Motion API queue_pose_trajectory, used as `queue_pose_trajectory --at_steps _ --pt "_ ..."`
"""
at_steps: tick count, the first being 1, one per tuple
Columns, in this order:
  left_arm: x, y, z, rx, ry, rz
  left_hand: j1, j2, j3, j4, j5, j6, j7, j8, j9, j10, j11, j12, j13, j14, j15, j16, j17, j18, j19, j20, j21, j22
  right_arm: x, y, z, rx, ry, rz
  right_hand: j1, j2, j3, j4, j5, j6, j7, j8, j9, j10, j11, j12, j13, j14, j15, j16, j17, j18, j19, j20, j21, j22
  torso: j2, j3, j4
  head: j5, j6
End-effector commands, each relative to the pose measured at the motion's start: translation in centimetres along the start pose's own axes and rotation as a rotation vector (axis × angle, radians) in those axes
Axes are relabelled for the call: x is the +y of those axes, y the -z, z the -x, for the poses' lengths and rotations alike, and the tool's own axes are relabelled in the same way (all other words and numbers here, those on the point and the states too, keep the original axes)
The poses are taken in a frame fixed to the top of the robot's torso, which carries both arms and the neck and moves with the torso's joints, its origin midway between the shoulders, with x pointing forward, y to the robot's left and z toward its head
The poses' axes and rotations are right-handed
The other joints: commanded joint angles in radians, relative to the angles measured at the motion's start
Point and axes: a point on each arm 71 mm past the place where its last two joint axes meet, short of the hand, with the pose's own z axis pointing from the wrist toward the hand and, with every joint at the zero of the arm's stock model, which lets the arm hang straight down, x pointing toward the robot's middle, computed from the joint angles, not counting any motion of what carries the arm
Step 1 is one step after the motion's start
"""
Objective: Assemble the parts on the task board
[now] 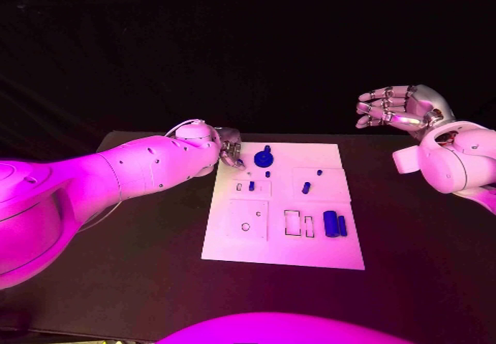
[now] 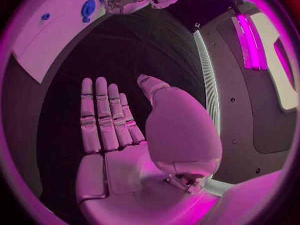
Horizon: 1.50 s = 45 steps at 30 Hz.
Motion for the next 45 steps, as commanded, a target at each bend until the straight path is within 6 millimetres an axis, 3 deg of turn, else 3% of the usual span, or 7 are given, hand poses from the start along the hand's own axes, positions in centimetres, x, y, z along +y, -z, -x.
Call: queue_pose_trajectory --at_steps 1,5,9,18,33,41,45 --pt "-0.05 -0.09 -0.02 0.003 0.006 0.003 -0.007 0.026 -0.044 0.002 0.015 0.005 0.003 0.021 -0.01 0.011 -0.01 0.014 0.014 0.012 -0.001 0.022 0.017 -0.029 0.013 -0.002 0.018 0.02 0.03 -0.02 -0.11 0.005 0.0 0.003 0.023 0.012 0.019 -0.006 0.023 0.007 0.032 -0.019 -0.006 0.014 -0.003 -0.016 -0.008 0.016 -0.005 -0.019 -0.008 0.027 0.016 -0.003 -0.005 -0.006 -0.001 0.0006 0.001 0.0 -0.001" --pt "0.07 -0.17 -0.1 0.015 0.012 0.01 0.003 0.04 -0.041 0.002 0.016 0.001 0.006 0.016 -0.019 0.005 -0.007 0.007 0.008 0.01 0.001 0.022 0.015 -0.029 0.011 -0.001 0.019 0.021 0.02 -0.03 -0.11 0.005 0.0 0.002 0.023 0.012 0.019 -0.006 0.023 0.007 0.032 -0.019 -0.006 0.014 -0.003 -0.016 -0.008 0.016 -0.005 -0.019 -0.008 0.027 0.016 -0.003 -0.005 -0.006 -0.001 0.0007 0.0004 -0.001 -0.003" --pt "0.13 -0.24 -0.16 0.022 0.022 0.013 0.022 0.069 -0.026 0.002 0.016 0.005 0.008 0.009 -0.035 0.006 -0.006 -0.003 -0.002 0.01 0.003 0.023 0.015 -0.029 0.009 0.001 0.021 0.024 0.02 -0.02 -0.11 0.005 0.0 0.002 0.022 0.013 0.019 -0.005 0.023 0.008 0.033 -0.019 -0.007 0.015 -0.003 -0.017 -0.01 0.017 -0.005 -0.02 -0.008 0.027 0.017 -0.003 -0.005 -0.008 0.0 0.0001 -0.0003 -0.001 -0.002" --pt "-0.04 -0.36 -0.33 0.035 0.038 0.0 0.086 0.116 0.042 -0.003 0.015 0.022 0.004 -0.005 -0.071 0.014 -0.009 -0.03 -0.027 0.01 0.0 0.025 0.018 -0.028 0.005 0.0 0.025 0.029 -0.01 -0.03 -0.12 0.008 -0.001 0.0 0.022 0.013 0.019 -0.005 0.023 0.008 0.033 -0.019 -0.007 0.015 -0.003 -0.017 -0.01 0.017 -0.005 -0.02 -0.008 0.027 0.017 -0.003 -0.005 -0.008 0.0 0.0002 0.0011 -0.004 -0.004" --pt "-0.08 -0.42 -0.57 0.047 0.047 -0.017 0.119 0.116 0.109 -0.004 0.015 0.036 0.006 -0.033 -0.107 0.027 -0.008 -0.067 -0.054 0.012 0.002 0.031 0.025 -0.029 0.002 0.001 0.03 0.036 -0.07 -0.03 -0.15 0.013 -0.003 -0.003 0.02 0.014 0.02 -0.004 0.024 0.01 0.033 -0.019 -0.007 0.017 -0.003 -0.017 -0.012 0.018 -0.005 -0.02 -0.009 0.027 0.018 -0.003 -0.005 -0.01 -0.002 0.0004 0.0017 -0.005 -0.009" --pt "-0.13 -0.41 -0.77 0.071 0.043 -0.021 0.119 0.137 0.224 -0.013 0.018 0.039 0.003 -0.054 -0.13 0.038 -0.009 -0.093 -0.069 0.01 -0.001 0.031 0.024 -0.028 -0.003 -0.001 0.032 0.039 -0.11 -0.02 -0.14 0.015 -0.004 -0.005 0.016 0.014 0.02 -0.002 0.023 0.011 0.033 -0.019 -0.007 0.019 -0.003 -0.017 -0.015 0.02 -0.005 -0.021 -0.009 0.027 0.019 -0.003 -0.004 -0.013 -0.001 0.0002 0.0011 -0.004 -0.006" --pt "-0.17 -0.41 -0.88 0.086 0.041 -0.022 0.088 0.124 0.302 -0.032 0.016 0.04 0.004 -0.065 -0.138 0.043 -0.009 -0.098 -0.071 0.009 0.001 0.033 0.025 -0.028 -0.007 0.0 0.032 0.041 -0.12 -0.02 -0.13 0.015 -0.004 -0.006 0.016 0.014 0.02 -0.002 0.023 0.011 0.033 -0.019 -0.007 0.019 -0.003 -0.017 -0.015 0.02 -0.005 -0.021 -0.009 0.027 0.019 -0.003 -0.004 -0.013 -0.001 0.0002 0.0011 -0.004 -0.006"
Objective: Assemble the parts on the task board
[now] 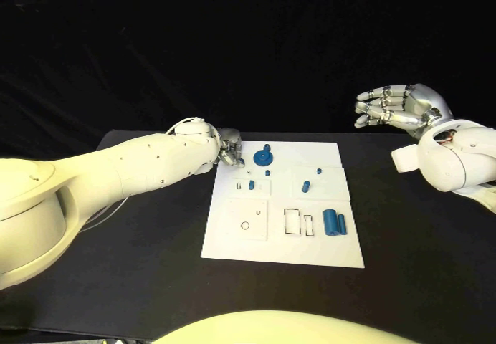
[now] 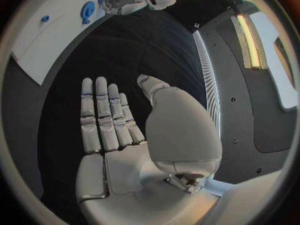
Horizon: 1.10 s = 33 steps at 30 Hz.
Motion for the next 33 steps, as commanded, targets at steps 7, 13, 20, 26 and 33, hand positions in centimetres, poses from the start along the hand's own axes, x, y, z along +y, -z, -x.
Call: queue_pose_trajectory --at_steps 7,13,20,26,33 --pt "-0.11 -0.07 -0.76 0.039 -0.005 -0.002 -0.114 0.025 0.326 -0.076 0.034 0.039 -0.001 -0.065 -0.072 0.032 -0.016 -0.003 0.0 0.006 -0.001 0.026 0.015 -0.027 -0.011 -0.002 0.023 0.024 -0.03 -0.01 -0.05 0.006 -0.001 0.0 0.013 0.014 0.019 0.0 0.014 0.008 0.03 -0.019 -0.007 0.02 -0.003 -0.017 -0.011 0.011 -0.005 -0.01 -0.007 0.027 0.018 -0.001 -0.004 -0.008 0.0 -0.0004 0.0001 0.001 0.001" --pt "-0.09 -0.06 -0.81 0.046 -0.006 -0.001 -0.224 0.04 0.449 -0.14 0.033 0.052 -0.001 -0.096 -0.078 0.03 -0.016 0.006 0.011 0.005 -0.004 0.028 0.016 -0.027 -0.013 -0.004 0.027 0.03 -0.08 -0.04 -0.09 0.009 -0.002 -0.001 0.013 0.014 0.019 0.0 0.014 0.008 0.03 -0.019 -0.007 0.02 -0.003 -0.017 -0.011 0.011 -0.005 -0.01 -0.007 0.027 0.018 -0.001 -0.004 -0.008 0.0 -0.0002 -0.0002 0.002 0.0" --pt "-0.08 -0.05 -0.86 0.054 -0.007 -0.003 -0.277 0.047 0.494 -0.162 0.033 0.054 0.001 -0.107 -0.078 0.027 -0.016 0.012 0.017 0.005 -0.002 0.028 0.017 -0.026 -0.017 -0.003 0.026 0.03 -0.24 -0.04 -0.13 0.01 -0.003 -0.005 0.011 0.014 0.018 0.002 0.014 0.008 0.03 -0.02 -0.008 0.021 -0.003 -0.018 -0.012 0.011 -0.005 -0.011 -0.008 0.027 0.018 -0.001 -0.004 -0.01 0.001 -0.0005 -0.0001 0.001 0.0" --pt "-0.06 -0.04 -0.88 0.057 -0.007 -0.004 -0.302 0.056 0.519 -0.17 0.033 0.055 0.001 -0.111 -0.077 0.025 -0.015 0.014 0.02 0.004 -0.002 0.028 0.017 -0.026 -0.019 -0.003 0.026 0.03 -0.33 -0.03 -0.16 0.011 -0.004 -0.008 0.011 0.014 0.018 0.002 0.014 0.008 0.03 -0.02 -0.008 0.021 -0.003 -0.018 -0.012 0.011 -0.005 -0.011 -0.008 0.027 0.018 -0.001 -0.004 -0.01 0.0 0.0 -0.0004 0.001 -0.001" --pt "0.09 0.03 -0.9 0.059 -0.003 -0.003 -0.325 0.066 0.563 -0.195 0.034 0.059 0.002 -0.118 -0.076 0.022 -0.014 0.016 0.025 0.004 -0.002 0.029 0.018 -0.026 -0.02 -0.003 0.028 0.033 -0.41 -0.02 -0.15 0.011 -0.004 -0.01 0.009 0.014 0.018 0.003 0.014 0.009 0.03 -0.02 -0.008 0.021 -0.003 -0.018 -0.014 0.011 -0.005 -0.011 -0.008 0.027 0.018 -0.001 -0.004 -0.011 0.001 -0.0001 -0.0006 0.002 -0.001"
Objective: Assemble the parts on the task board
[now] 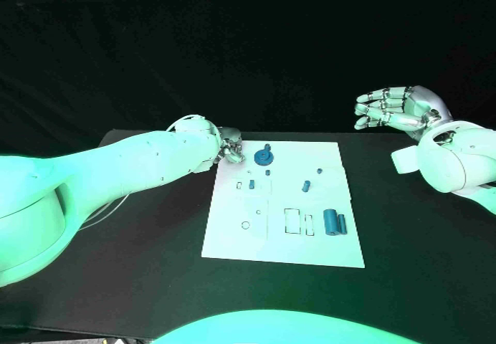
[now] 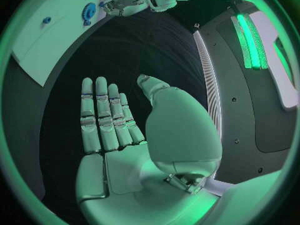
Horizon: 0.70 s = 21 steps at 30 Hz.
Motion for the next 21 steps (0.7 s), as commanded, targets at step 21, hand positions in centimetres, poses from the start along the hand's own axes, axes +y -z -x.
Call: queue_pose_trajectory --at_steps 21 --pt "1.2 0.4 -1.2 0.044 0.073 -0.003 -0.021 0.04 0.156 -0.057 0.038 0.065 0.001 -0.029 -0.069 0.018 -0.011 0.017 0.022 0.01 0.001 0.024 0.029 -0.026 -0.021 -0.001 0.031 0.038 -0.2 0.0 0.0 0.003 -0.001 -0.004 0.009 0.014 0.018 0.003 0.014 0.007 0.032 -0.02 -0.007 0.015 -0.003 -0.01 -0.007 0.011 -0.005 -0.011 -0.007 0.027 0.015 -0.001 -0.004 -0.005 0.001 -0.0006 0.0002 0.004 -0.005"
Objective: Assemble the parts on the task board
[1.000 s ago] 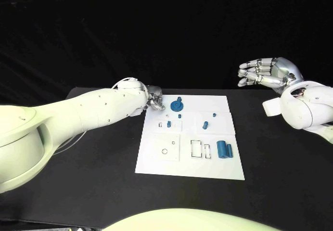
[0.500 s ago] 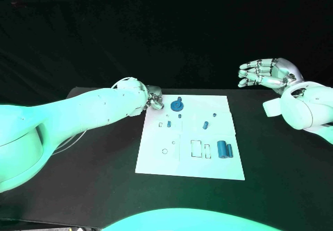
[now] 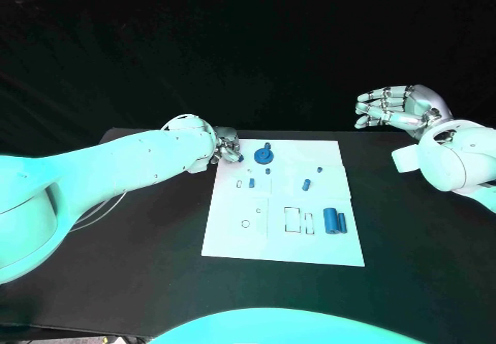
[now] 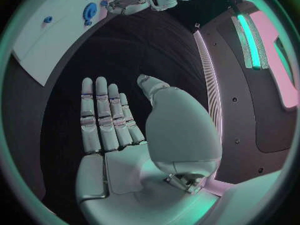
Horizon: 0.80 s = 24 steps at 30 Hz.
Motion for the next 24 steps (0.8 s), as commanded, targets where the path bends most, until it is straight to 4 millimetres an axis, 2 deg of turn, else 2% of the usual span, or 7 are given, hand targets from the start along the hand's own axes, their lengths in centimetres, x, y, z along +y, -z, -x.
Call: queue_pose_trajectory --at_steps 1,4,6,8,12,13,24 --pt "0.22 -0.08 -0.92 0.024 0.001 0.005 -0.007 0.023 0.094 -0.029 0.035 0.062 -0.002 -0.016 -0.069 0.019 -0.011 0.012 0.019 0.01 0.001 0.024 0.016 -0.026 -0.002 -0.003 0.024 0.02 -0.01 -0.01 -0.07 0.004 -0.001 0.001 0.008 0.013 0.018 0.003 0.014 0.007 0.032 -0.021 -0.008 0.015 -0.003 -0.011 -0.007 0.011 -0.005 -0.012 -0.007 0.027 0.015 -0.001 -0.004 -0.006 0.001 -0.0003 -0.0005 0.005 0.002" --pt "0.24 -0.08 -0.86 0.017 0.007 0.005 -0.013 0.016 0.099 -0.035 0.037 0.063 -0.002 -0.015 -0.067 0.019 -0.011 0.013 0.02 0.009 0.001 0.024 0.015 -0.026 -0.003 -0.003 0.026 0.021 -0.03 0.01 -0.04 0.003 -0.001 0.0 0.007 0.013 0.017 0.003 0.014 0.008 0.032 -0.021 -0.008 0.015 -0.003 -0.011 -0.008 0.011 -0.005 -0.013 -0.008 0.027 0.015 -0.001 -0.004 -0.007 0.0 0.0001 -0.0005 0.002 0.004" --pt "0.26 -0.06 -0.81 0.009 0.011 0.002 -0.022 0.007 0.103 -0.042 0.039 0.064 -0.002 -0.014 -0.066 0.02 -0.011 0.014 0.021 0.01 0.001 0.025 0.016 -0.026 -0.004 -0.003 0.028 0.023 -0.05 0.03 0.01 0.002 -0.001 0.0 0.007 0.013 0.017 0.003 0.014 0.008 0.032 -0.021 -0.008 0.015 -0.003 -0.011 -0.008 0.011 -0.005 -0.013 -0.008 0.027 0.015 -0.001 -0.004 -0.007 0.0 0.0004 0.0003 0.0 0.0" --pt "0.23 -0.06 -0.76 0.004 0.014 -0.003 -0.036 -0.013 0.1 -0.055 0.041 0.064 -0.002 -0.011 -0.063 0.02 -0.011 0.015 0.022 0.009 0.001 0.025 0.015 -0.026 -0.006 -0.003 0.03 0.025 -0.06 0.04 0.04 0.001 -0.001 -0.001 0.007 0.013 0.017 0.003 0.014 0.008 0.032 -0.021 -0.008 0.015 -0.003 -0.011 -0.008 0.011 -0.005 -0.013 -0.008 0.027 0.015 -0.001 -0.004 -0.007 0.001 0.0004 0.0 0.003 0.001" --pt "0.11 -0.07 -0.74 -0.001 0.015 -0.008 -0.051 -0.026 0.09 -0.063 0.04 0.067 -0.003 -0.007 -0.059 0.022 -0.013 0.017 0.023 0.009 0.0 0.026 0.016 -0.026 -0.008 -0.003 0.031 0.027 -0.08 0.05 0.05 0.001 -0.001 -0.001 0.007 0.013 0.017 0.003 0.014 0.008 0.032 -0.021 -0.008 0.015 -0.003 -0.011 -0.008 0.011 -0.005 -0.013 -0.008 0.027 0.015 -0.001 -0.004 -0.007 0.0 0.0009 -0.0002 0.001 -0.001" --pt "0.08 -0.08 -0.74 -0.002 0.015 -0.01 -0.063 -0.037 0.076 -0.065 0.04 0.067 -0.004 -0.005 -0.056 0.023 -0.013 0.018 0.024 0.008 0.0 0.026 0.015 -0.026 -0.009 -0.002 0.03 0.026 -0.08 0.05 0.06 0.001 0.0 -0.001 0.007 0.013 0.017 0.003 0.014 0.008 0.032 -0.021 -0.008 0.015 -0.003 -0.011 -0.008 0.011 -0.005 -0.013 -0.008 0.027 0.015 -0.001 -0.004 -0.007 0.001 0.0005 -0.0004 0.001 -0.002" --pt "0.13 -0.1 -0.69 -0.008 0.009 -0.003 -0.079 -0.051 0.044 -0.071 0.043 0.066 -0.007 0.002 -0.049 0.026 -0.015 0.019 0.025 0.009 -0.001 0.028 0.016 -0.027 -0.009 -0.003 0.03 0.028 -0.1 0.06 0.1 -0.001 0.0 -0.001 0.007 0.013 0.017 0.003 0.014 0.008 0.032 -0.021 -0.008 0.016 -0.003 -0.011 -0.01 0.011 -0.005 -0.014 -0.008 0.027 0.014 -0.001 -0.005 -0.009 0.001 0.0003 -0.0006 0.001 0.001"
